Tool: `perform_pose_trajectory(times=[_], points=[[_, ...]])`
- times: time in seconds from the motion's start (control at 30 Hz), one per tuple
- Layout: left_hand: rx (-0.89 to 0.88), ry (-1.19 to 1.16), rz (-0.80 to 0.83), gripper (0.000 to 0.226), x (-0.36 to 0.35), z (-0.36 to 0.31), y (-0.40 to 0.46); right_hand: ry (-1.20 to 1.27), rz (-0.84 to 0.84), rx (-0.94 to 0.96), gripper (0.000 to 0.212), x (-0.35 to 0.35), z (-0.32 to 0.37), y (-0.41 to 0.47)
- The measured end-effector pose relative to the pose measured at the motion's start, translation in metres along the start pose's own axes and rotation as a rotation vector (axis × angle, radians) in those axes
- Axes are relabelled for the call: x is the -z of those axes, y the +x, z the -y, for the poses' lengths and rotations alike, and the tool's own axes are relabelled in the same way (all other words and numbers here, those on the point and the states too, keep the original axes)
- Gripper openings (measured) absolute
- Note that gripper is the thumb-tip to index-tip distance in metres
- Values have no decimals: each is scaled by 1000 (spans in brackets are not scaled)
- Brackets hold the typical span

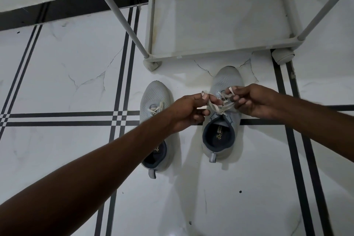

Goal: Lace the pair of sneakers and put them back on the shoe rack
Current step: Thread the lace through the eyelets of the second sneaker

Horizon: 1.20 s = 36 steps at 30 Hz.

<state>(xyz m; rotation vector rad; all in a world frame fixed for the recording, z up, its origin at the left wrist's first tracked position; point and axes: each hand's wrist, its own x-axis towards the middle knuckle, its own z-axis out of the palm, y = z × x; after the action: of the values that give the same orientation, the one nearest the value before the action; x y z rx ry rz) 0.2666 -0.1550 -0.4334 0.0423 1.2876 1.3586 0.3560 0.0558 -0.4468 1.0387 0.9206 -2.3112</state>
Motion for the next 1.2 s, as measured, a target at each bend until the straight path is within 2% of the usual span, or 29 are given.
perform_pose_trajectory(times=[0.3,0.43,0.63,0.83,1.2], points=[[-70,21,-35,22,-2,-14,-1,-282,-109,36,23,4,-14,16],[6,-6,8,24,1,-9,0,-293,-132,45,23,4,-17,18],[17,276,-36,31,11,17,3,-462,-204,220,26,7,-11,26],[-17,432,-60,36,6,16,0,-486,-308,239,25,0,-5,28],[-78,534,-48,40,2,24,-16,-545,-373,261,32,-7,0,36]])
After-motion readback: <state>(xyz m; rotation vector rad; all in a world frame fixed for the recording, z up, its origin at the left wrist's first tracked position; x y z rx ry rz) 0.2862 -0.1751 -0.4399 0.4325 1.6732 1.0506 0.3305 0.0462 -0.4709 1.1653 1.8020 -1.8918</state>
